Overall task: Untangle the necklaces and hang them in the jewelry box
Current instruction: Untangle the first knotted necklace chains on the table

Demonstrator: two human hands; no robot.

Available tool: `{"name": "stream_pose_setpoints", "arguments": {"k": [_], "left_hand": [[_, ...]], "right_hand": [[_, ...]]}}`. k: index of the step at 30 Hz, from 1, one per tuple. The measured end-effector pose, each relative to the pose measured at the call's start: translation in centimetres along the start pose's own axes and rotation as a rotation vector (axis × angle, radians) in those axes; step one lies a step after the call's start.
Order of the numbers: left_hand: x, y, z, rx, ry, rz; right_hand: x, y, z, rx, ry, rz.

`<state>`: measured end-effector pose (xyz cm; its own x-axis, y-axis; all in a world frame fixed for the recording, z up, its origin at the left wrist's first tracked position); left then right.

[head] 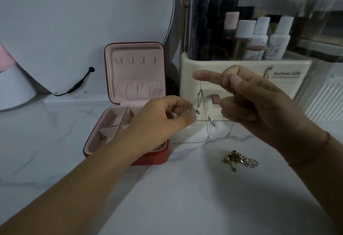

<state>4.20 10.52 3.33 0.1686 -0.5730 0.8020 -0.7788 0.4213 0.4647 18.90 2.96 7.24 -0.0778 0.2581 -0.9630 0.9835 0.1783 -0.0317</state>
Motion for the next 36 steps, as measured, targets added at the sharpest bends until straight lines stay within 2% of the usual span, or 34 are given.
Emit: {"name": "stream_pose_setpoints", "arguments": {"k": [4,11,22,28,31,36], "left_hand": [[0.1,-0.6,0.0,-0.024,-0.005,0.065],[0.4,-0.2,0.0,0.091,-0.029,0.165],[0.2,-1.0,0.1,0.035,0.015,0.298],[0.1,-1.0,0.0,0.050,0.017,0.276],[0.1,-0.8,0.0,0.059,0.039,0.288],[0.1,-0.2,0.0,0.064,0.086,0.318]], "right_hand": [[0.3,-0.6,0.1,-0.020,-0.029,0.024],[0.5,-0.9,0.1,-0.048,-0.057,0.014],[0.8,-0.9,0.0,-0.069,-0.061,-0.015],[0.8,-1.1,0.0,-0.065,-0.067,-0.013],[0.9,-0.6,-0.1,0.030,-0.087,0.039],[2.1,1.9,-0.3,0.343,-0.234,0.115]]}}
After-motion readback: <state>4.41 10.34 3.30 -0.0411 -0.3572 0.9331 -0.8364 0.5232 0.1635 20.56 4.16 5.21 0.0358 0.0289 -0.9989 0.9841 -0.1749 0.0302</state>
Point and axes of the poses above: each hand's wrist, its own z-axis away from the middle knuckle, its own y-axis out of the back of the hand, x = y × z, the point moved 5 cm from there along -z, towards the middle knuckle, and after that the axes turned 9 degrees about -y, right-handed, at the moved point
